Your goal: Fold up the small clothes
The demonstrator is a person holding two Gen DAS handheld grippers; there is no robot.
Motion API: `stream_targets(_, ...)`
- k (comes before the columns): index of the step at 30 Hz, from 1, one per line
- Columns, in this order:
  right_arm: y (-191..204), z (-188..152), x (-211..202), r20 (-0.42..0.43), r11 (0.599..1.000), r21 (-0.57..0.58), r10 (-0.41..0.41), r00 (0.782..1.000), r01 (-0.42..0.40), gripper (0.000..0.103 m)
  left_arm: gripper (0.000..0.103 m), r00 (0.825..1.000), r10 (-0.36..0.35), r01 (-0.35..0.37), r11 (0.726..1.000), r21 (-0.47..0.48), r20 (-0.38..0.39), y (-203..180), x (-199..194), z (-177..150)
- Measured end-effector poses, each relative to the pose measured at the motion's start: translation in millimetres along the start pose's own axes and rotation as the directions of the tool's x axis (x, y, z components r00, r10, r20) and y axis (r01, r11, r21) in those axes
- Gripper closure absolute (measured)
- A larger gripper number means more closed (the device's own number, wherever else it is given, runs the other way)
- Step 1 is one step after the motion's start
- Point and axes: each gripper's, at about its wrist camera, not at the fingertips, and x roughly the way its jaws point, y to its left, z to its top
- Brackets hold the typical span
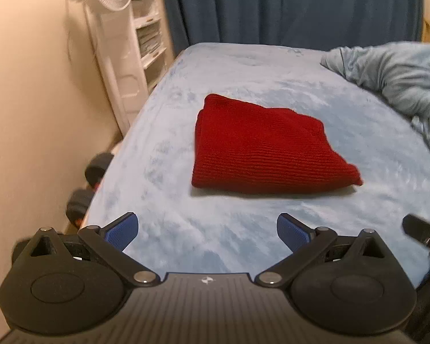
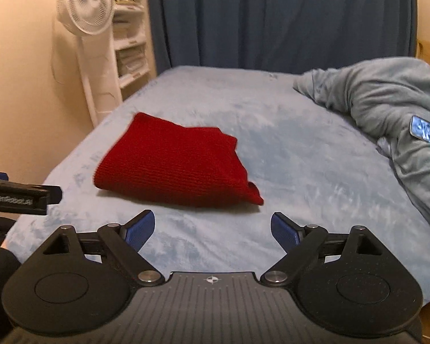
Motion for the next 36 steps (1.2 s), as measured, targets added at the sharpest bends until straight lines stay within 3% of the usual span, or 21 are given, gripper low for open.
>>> stream_targets(3,5,-3,-12,0.007,1.000,-0.003,0.014,1.000,-0.014,0.014,0.000,1.000,-0.015,0.014,0.999,-0.035,-0.008,2,-11,-5)
stream_targets(12,5,-7,-28,0.013,1.000,0.005,0.004,1.000,-0.004,0.014,0.000,1.000,0.008,-0.008,1.000,-0.026,0.005,0,-28,-10)
stream_targets(36,9,-9,-26,-0.007,1.000,0.000,0.014,1.000,-0.014,0.014,0.000,1.000,0.011,-0.012,1.000,-0.021,-0.021,-3,-25,-14)
